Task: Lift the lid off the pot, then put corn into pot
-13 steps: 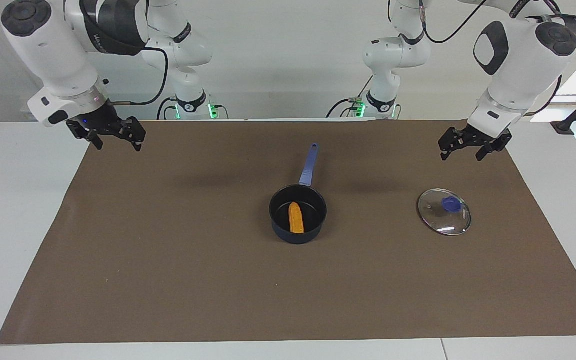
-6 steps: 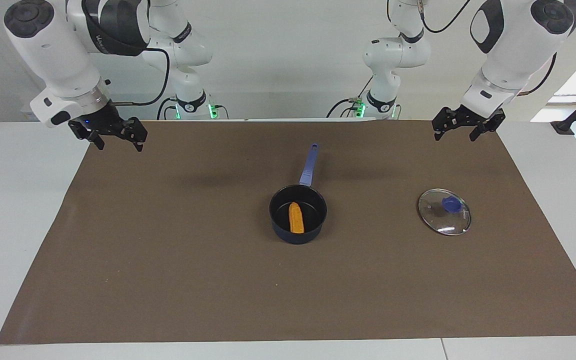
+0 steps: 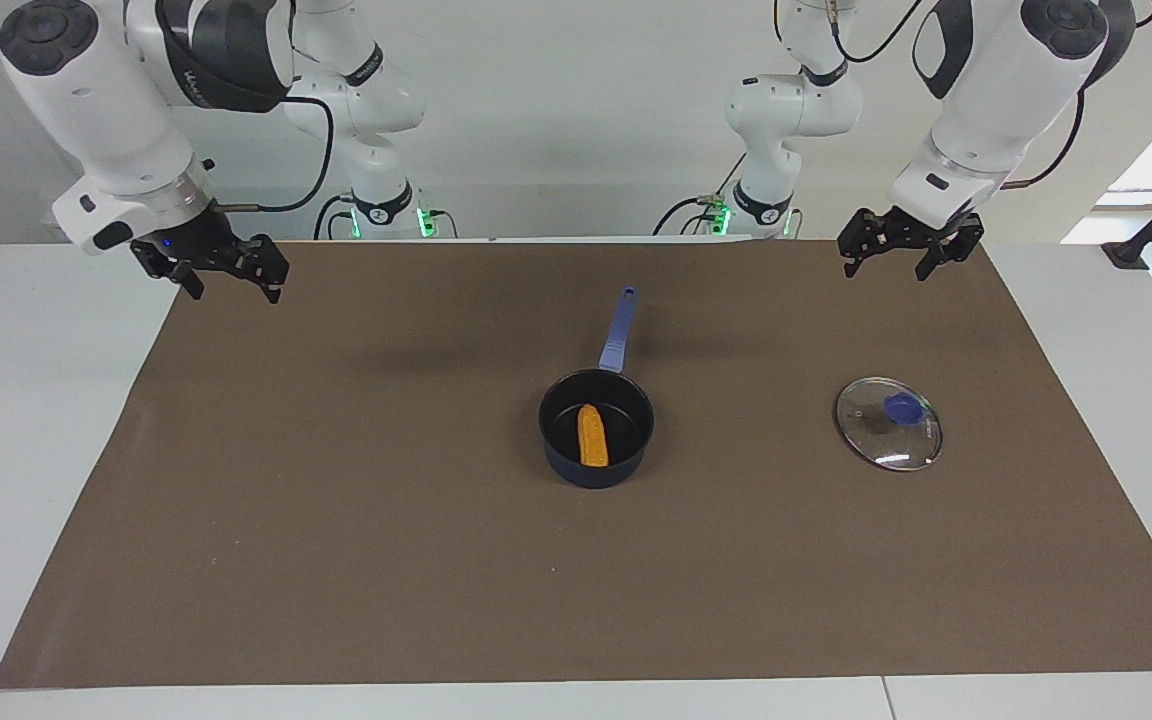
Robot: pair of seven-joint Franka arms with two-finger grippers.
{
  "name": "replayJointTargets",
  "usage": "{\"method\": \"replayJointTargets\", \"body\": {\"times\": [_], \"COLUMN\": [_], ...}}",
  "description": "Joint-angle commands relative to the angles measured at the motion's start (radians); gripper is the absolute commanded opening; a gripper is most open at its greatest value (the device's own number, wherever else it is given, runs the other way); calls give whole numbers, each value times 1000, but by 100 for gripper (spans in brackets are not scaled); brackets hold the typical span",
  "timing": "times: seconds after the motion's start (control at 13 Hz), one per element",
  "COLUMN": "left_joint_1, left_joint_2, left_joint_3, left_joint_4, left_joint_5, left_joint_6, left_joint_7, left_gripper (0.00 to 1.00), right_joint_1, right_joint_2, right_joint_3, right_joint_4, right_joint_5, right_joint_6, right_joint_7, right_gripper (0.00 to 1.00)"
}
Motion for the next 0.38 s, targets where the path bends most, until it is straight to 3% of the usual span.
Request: {"method": "replayJointTargets", "body": {"times": [0.0,0.31], "left_joint_1": [-11,-5], "left_joint_2": [-13,-13], "left_joint_3": [29,27], "left_joint_4": [-3,-6], "left_joint_5": [-30,-30], "left_joint_6": [4,22], "left_joint_7": [-42,-42], "left_gripper": [100,100], "right_joint_1": [-42,-38], "right_joint_2": [-20,-22], "right_joint_3": [45,45], "right_joint_4": [-23,-20], "right_joint_5": [-2,4], "right_joint_6": [21,19], "right_joint_7": [-22,-24], "right_gripper": [100,100]}}
